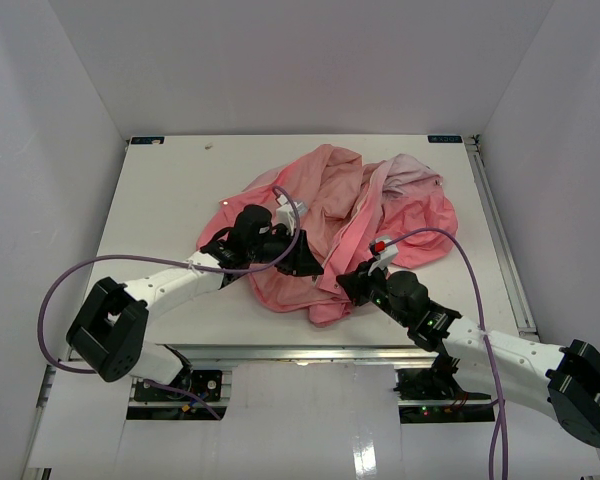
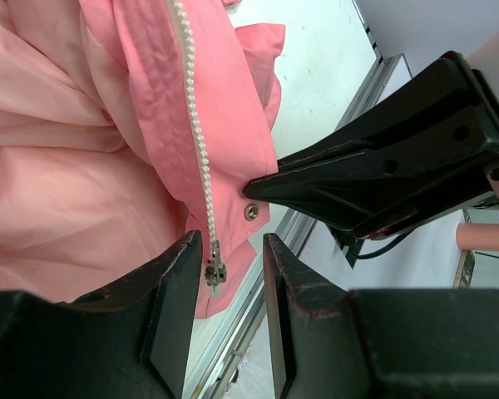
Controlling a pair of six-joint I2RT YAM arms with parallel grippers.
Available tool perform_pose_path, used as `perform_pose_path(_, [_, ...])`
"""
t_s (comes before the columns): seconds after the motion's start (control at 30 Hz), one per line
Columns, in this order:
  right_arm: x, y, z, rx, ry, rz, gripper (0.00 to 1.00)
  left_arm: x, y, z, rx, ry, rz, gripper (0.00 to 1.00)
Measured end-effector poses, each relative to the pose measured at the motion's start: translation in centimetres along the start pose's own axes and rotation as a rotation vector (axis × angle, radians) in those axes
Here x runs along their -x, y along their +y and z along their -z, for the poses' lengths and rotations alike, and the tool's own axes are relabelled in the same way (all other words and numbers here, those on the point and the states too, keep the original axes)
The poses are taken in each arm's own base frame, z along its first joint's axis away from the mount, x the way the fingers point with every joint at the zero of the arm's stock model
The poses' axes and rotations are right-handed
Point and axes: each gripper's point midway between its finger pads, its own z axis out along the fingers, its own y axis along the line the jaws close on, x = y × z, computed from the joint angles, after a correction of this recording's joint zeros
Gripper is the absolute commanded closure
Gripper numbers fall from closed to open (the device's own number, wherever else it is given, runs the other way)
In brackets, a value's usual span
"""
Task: Zip up the jacket
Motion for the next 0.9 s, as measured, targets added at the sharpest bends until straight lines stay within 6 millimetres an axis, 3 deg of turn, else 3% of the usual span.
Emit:
perform_pose_path(0.2, [0.0, 0.0, 0.0, 0.0, 0.0, 0.0, 0.92, -0.4, 0.4, -0.4, 0.004, 0.014, 0.016, 0.55])
perform_pose_path(0.67, [-0.4, -0.1, -0.1, -0.006, 0.013, 0.002, 0.92, -0.1, -1.0, 0.3, -0.048, 0.003, 0.0, 0.55])
perform_pose_path(0.9, [-0.5, -0.2, -0.2, -0.008, 0.018, 0.002, 0.92, -1.1, -1.2, 0.4, -0.077, 0.027, 0.004, 0.55])
